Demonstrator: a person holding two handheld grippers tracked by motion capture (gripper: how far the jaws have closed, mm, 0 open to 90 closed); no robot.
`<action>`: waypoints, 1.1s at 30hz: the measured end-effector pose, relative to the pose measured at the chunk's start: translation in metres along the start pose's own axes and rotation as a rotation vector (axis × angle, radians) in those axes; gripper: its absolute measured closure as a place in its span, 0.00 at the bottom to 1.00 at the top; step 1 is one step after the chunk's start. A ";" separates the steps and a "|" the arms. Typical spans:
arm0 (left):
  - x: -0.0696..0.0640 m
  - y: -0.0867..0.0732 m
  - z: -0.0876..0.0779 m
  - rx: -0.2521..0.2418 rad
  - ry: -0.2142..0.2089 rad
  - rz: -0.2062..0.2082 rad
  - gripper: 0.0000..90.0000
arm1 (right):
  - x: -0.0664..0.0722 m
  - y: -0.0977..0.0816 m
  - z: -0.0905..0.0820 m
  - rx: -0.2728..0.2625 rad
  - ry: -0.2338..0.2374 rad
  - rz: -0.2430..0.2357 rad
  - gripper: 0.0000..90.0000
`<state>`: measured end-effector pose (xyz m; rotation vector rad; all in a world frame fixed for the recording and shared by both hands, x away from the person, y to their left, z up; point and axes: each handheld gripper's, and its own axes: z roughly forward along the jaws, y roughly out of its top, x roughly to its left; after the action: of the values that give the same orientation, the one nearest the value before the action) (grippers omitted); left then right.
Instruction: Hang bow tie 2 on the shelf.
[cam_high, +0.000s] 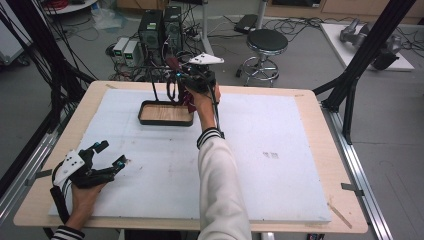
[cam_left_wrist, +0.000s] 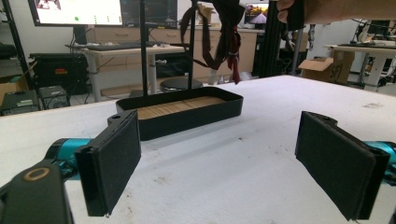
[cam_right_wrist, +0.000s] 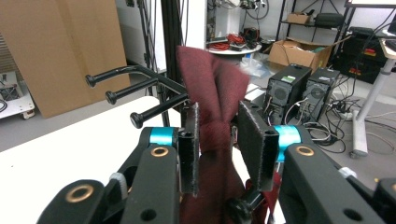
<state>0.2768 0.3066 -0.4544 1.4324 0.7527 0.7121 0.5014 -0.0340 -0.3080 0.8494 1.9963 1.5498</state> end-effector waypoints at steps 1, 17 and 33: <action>0.000 0.000 0.000 0.000 0.000 0.000 0.16 | 0.000 0.001 0.000 0.003 0.000 -0.004 0.73; 0.000 0.000 0.000 0.001 -0.001 0.007 0.16 | 0.006 0.011 -0.015 -0.009 -0.084 -0.039 0.22; -0.001 0.000 0.001 0.005 0.005 0.008 0.16 | 0.003 0.017 -0.091 -0.014 -0.077 -0.051 0.17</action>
<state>0.2768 0.3055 -0.4543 1.4393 0.7529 0.7208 0.4392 -0.0908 -0.2689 0.8333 1.9350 1.4790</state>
